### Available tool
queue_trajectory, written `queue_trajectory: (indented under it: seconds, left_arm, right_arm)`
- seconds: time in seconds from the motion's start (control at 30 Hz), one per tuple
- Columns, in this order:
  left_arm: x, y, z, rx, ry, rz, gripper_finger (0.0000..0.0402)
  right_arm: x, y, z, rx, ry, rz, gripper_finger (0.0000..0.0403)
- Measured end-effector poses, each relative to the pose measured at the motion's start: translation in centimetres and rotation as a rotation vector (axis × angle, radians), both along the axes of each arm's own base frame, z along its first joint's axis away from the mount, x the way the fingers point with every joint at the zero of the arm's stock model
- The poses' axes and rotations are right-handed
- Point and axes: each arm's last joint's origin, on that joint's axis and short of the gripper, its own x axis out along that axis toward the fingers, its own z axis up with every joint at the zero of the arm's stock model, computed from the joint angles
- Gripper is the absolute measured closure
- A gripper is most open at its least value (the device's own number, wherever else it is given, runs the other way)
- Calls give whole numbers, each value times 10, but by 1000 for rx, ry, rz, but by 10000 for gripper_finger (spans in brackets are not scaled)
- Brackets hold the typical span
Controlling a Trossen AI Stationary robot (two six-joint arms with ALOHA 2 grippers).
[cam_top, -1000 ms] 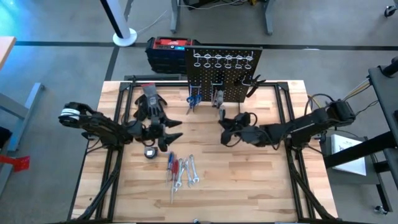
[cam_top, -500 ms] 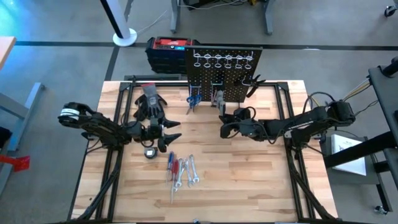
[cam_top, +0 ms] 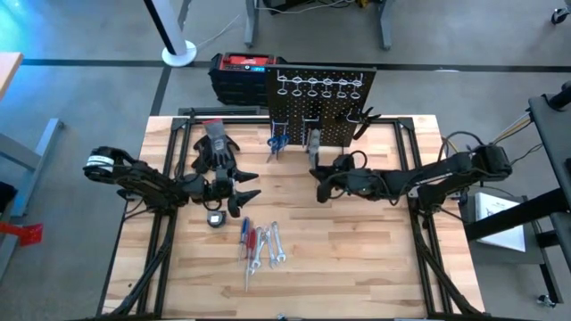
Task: Hang tools onto peg board
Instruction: Hang the grey screwdriver on the pegboard
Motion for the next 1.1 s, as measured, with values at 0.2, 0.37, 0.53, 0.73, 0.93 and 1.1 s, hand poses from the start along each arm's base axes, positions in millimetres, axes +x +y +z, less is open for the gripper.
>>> queue_trajectory:
  seconds: [0.2, 0.37, 0.53, 0.73, 0.93, 1.1]
  left_arm:
    - [0, 0, 0, 4, 1, 1, 123]
    - [-1, 0, -1, 1, 8, 0, 123]
    - [-2, 0, -2, -1, 13, 1, 123]
    - [-1, 0, -2, -1, 10, 6, 123]
    - [-1, 1, -2, 6, 12, 27, 123]
    - [-1, 1, -2, 6, 12, 27, 123]
  right_arm:
    - [-4, -14, -11, 52, -91, 70, 354]
    - [-17, -23, -27, 89, -140, 31, 354]
    - [-18, -25, -28, 105, -162, 60, 354]
    - [-16, -24, -21, 81, -211, 109, 354]
    - [-15, -30, -27, 90, -178, 99, 354]
    - [-12, -32, -33, 111, -162, 111, 354]
